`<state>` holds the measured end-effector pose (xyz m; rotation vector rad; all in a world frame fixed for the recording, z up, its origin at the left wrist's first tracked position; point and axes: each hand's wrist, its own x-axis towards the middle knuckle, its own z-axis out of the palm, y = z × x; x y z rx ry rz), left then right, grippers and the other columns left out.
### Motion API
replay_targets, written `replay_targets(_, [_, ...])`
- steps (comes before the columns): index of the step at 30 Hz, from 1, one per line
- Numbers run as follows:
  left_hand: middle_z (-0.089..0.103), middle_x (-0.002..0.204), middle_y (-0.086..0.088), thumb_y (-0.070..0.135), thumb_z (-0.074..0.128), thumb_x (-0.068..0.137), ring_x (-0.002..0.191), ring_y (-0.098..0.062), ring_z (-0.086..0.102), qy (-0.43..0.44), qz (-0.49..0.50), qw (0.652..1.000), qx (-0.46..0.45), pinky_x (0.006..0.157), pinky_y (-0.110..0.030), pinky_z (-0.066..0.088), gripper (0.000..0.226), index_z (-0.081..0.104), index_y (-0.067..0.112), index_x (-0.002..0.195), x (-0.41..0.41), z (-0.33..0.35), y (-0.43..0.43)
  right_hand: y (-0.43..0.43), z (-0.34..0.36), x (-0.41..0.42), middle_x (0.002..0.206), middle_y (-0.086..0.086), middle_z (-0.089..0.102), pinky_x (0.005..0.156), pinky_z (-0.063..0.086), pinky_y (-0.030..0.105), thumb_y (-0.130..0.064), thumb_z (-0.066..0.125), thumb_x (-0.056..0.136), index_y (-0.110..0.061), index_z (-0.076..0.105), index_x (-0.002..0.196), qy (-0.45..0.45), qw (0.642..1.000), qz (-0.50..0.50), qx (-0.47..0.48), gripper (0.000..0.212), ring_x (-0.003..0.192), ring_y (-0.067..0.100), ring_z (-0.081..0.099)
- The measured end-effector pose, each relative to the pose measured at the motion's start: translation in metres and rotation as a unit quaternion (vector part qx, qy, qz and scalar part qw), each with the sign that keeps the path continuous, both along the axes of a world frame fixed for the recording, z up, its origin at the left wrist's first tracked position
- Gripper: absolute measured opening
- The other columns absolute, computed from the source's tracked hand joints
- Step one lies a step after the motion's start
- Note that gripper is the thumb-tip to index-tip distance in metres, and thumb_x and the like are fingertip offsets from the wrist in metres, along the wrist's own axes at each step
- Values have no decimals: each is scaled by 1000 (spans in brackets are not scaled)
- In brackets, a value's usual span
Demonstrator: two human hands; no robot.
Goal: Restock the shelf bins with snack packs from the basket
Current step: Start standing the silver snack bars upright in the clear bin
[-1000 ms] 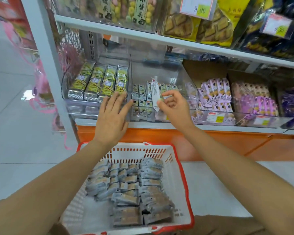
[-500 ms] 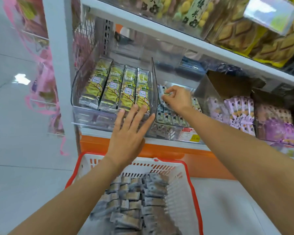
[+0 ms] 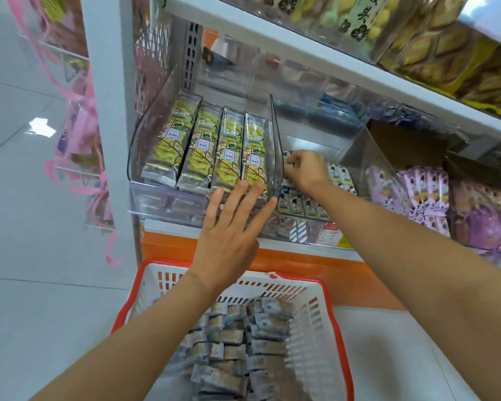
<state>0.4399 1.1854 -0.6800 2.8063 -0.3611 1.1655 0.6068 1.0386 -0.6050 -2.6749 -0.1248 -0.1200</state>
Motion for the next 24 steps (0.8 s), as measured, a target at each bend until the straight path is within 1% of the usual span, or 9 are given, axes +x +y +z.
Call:
replay_targets(5, [25,157,-12,10,62,76,147,-33,18,27,-2,1000,0,121,-50,1,75,38,16,147,-8,6,-2,-13,7,-15,81,0,51,43,40,10,-15,69,89,-6,56,123,50,991,16,120,37,64,6,51])
replay_targets(7, [20,161,-13,10,57,78,150,-32,11,38,0,999,1,121,-51,-2,75,35,15,150,-11,7,-4,-19,10,-27,91,3,57,55,46,9,-15,68,90,-9,58,121,24,987,27,156,34,70,4,54])
replay_targets(9, [13,163,-13,11,52,80,151,-32,5,43,4,999,-6,121,-51,-4,75,32,14,152,-15,9,-7,-25,13,-42,98,7,63,73,50,18,-17,69,89,-10,61,118,-14,982,51,181,30,79,7,59])
replay_targets(11, [10,163,-14,15,46,82,151,-33,5,45,-2,999,-11,121,-53,-2,73,29,14,153,-21,9,-12,-31,17,-62,99,6,65,75,49,16,-16,68,89,-10,64,115,-36,975,72,206,27,82,5,60])
replay_targets(14, [24,154,-16,22,41,82,145,-36,20,53,-12,998,-25,118,-55,12,64,37,14,146,-32,5,-20,-39,24,-99,91,-1,63,70,47,10,-10,66,89,-9,66,110,-73,961,101,247,21,75,-7,56])
replay_targets(16, [34,141,-15,23,43,80,134,-35,32,61,-20,997,-34,112,-53,21,55,43,13,134,-39,1,-26,-46,26,-125,87,-4,62,70,48,12,-8,65,90,-11,66,107,-94,951,123,266,17,74,-6,55])
replay_targets(18, [39,132,-13,22,45,77,125,-34,38,72,-27,997,-25,106,-50,23,50,47,12,126,-47,-5,-29,-54,24,-150,88,-1,64,71,52,17,-10,64,91,-13,66,107,-99,945,137,279,16,77,0,58])
replay_targets(21, [49,130,-12,20,61,72,126,-34,42,137,-32,990,23,104,-50,27,57,52,12,127,-55,-17,-28,-63,10,-181,92,5,66,72,53,26,-11,62,92,-14,66,108,-95,942,153,285,16,82,14,61])
replay_targets(24, [54,136,-15,21,76,66,132,-36,45,245,-39,966,79,107,-52,27,71,55,10,133,-58,-40,-23,-70,-23,-204,91,0,66,69,52,24,-11,63,92,-13,67,108,-53,945,156,283,17,78,13,61])
